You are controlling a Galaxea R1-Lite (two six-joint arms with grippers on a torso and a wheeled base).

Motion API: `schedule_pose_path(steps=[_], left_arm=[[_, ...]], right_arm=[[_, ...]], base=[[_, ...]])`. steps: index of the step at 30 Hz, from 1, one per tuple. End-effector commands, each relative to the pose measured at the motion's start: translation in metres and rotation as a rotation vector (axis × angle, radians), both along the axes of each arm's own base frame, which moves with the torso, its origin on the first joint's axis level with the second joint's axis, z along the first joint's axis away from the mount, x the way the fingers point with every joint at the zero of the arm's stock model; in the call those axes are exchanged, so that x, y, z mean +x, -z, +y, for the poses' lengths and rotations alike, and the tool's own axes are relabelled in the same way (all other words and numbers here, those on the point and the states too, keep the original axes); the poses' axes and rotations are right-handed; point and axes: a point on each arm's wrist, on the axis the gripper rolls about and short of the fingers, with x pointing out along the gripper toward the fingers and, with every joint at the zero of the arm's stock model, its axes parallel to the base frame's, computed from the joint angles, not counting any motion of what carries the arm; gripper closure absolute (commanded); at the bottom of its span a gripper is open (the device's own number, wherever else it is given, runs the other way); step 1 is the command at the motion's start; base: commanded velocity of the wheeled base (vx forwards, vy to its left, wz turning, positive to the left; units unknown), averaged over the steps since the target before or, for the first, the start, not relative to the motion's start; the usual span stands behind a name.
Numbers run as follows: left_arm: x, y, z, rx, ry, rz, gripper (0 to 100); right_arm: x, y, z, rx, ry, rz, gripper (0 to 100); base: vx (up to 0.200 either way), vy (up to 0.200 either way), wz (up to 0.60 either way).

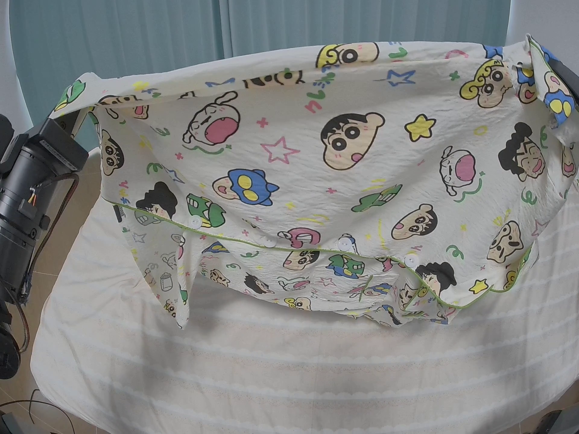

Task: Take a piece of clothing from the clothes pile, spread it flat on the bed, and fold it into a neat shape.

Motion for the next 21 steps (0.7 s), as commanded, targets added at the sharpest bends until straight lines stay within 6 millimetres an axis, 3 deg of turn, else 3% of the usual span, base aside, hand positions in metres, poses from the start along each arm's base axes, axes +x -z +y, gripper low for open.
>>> schedule_pose_path(steps=[1, 12, 21], left_arm=[[-0.005, -0.001, 0.002, -0.009, 0.004, -0.008, 100], [-0.014, 0.003, 0.006, -0.007, 0.009, -0.004, 100], [-0.017, 0.003, 0.007, -0.007, 0.009, -0.008, 100]], right_arm=[[-0.005, 0.000, -0.002, 0.005, -0.002, -0.008, 100], [-0.007, 0.002, -0.003, 0.002, -0.002, 0.001, 100], [-0.005, 0.008, -0.002, -0.010, -0.002, 0.022, 100]], base=[[-0.200, 0.000, 0.00], [-0.200, 0.000, 0.00], [0.000, 0.000, 0.00]])
